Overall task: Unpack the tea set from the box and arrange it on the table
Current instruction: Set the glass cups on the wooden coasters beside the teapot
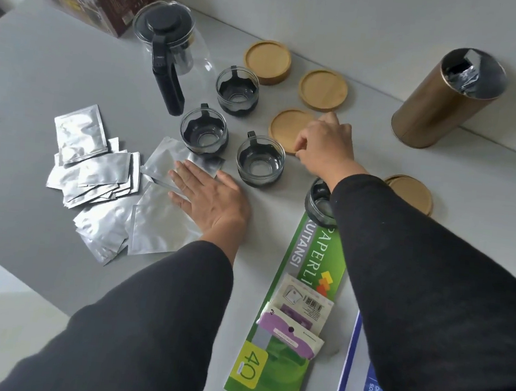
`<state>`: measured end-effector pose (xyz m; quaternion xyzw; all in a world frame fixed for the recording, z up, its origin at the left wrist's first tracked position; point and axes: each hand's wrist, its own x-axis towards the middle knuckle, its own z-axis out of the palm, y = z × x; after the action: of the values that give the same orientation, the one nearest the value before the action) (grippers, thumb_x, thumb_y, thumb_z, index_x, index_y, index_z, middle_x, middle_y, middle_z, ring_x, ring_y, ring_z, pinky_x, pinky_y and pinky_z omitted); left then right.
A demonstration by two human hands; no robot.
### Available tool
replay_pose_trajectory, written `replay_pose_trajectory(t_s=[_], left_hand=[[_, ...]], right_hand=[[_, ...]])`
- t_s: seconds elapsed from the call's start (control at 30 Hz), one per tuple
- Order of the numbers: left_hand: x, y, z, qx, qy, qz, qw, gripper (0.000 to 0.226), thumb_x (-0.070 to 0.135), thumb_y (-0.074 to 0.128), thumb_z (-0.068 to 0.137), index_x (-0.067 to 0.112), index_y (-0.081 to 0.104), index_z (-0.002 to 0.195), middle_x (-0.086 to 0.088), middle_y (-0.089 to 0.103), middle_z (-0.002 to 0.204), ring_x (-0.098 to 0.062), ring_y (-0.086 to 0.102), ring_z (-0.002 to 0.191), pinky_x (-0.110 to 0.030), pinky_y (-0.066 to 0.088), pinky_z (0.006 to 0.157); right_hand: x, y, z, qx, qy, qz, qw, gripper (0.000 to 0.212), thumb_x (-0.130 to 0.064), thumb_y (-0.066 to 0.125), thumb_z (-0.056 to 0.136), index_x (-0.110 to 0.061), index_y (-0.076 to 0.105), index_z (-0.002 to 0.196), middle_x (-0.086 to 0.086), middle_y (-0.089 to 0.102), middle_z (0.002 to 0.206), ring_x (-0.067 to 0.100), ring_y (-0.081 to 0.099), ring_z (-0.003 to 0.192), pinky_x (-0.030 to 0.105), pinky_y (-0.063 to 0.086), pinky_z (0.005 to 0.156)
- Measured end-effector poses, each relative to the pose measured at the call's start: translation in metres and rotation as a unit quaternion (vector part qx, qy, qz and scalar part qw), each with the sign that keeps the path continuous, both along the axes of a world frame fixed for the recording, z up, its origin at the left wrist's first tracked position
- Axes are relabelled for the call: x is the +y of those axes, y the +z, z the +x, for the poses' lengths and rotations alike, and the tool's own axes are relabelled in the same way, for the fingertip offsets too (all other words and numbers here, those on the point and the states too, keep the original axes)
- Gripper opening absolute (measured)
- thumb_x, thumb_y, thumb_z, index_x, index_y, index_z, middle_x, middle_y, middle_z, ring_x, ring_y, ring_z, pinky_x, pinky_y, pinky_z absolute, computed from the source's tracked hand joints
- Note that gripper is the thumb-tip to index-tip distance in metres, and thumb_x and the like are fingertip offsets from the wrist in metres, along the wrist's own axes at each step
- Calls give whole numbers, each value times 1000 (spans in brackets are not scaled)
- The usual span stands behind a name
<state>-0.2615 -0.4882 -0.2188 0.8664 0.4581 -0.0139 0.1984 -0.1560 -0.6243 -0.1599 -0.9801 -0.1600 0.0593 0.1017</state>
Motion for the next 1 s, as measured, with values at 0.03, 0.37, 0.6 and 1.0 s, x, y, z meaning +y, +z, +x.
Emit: replay_pose_trajectory(t_s=[0.03, 0.37, 0.6, 1.0], left_hand=[[0, 0, 0, -3, -1, -3, 1000, 63, 35, 19, 99, 8, -3, 151, -4, -7, 160, -21, -11, 147, -44, -8, 117], [1, 3, -3, -17, -19, -16, 1000, 64, 34, 21, 99, 6, -3, 151, -8, -8, 160, -24, -10, 147, -47, -6, 118], [4, 1, -5, -35, -35, -11, 999, 64, 34, 23, 99, 5, 0, 151, -10, -5, 160, -27, -7, 147, -48, -5, 118], [3, -1, -6, -35, -42, -9, 998, 63, 34, 21, 99, 5, -1, 151, -10, -5, 160, -27, -8, 147, -49, -5, 118]], right_hand=[[0, 1, 0, 6, -2, 0, 1000, 17, -13, 62, 85, -25, 72, 92, -3, 65, 108, 21, 39, 122, 37, 31, 92], [-35, 19, -71, -93, -184, 241, 948, 59, -44, 63, 79, -13, 49, 126, 10, 54, 120, 28, 47, 115, 40, 40, 92], [-40, 4, -139, -62, -227, 308, 922, 104, -54, 80, 63, -20, 26, 145, 9, 41, 134, 19, 41, 125, 22, 32, 97], [-43, -14, -130, -70, -210, 245, 944, 95, -42, 80, 69, -22, 25, 145, 7, 45, 132, 22, 48, 120, 31, 41, 97]])
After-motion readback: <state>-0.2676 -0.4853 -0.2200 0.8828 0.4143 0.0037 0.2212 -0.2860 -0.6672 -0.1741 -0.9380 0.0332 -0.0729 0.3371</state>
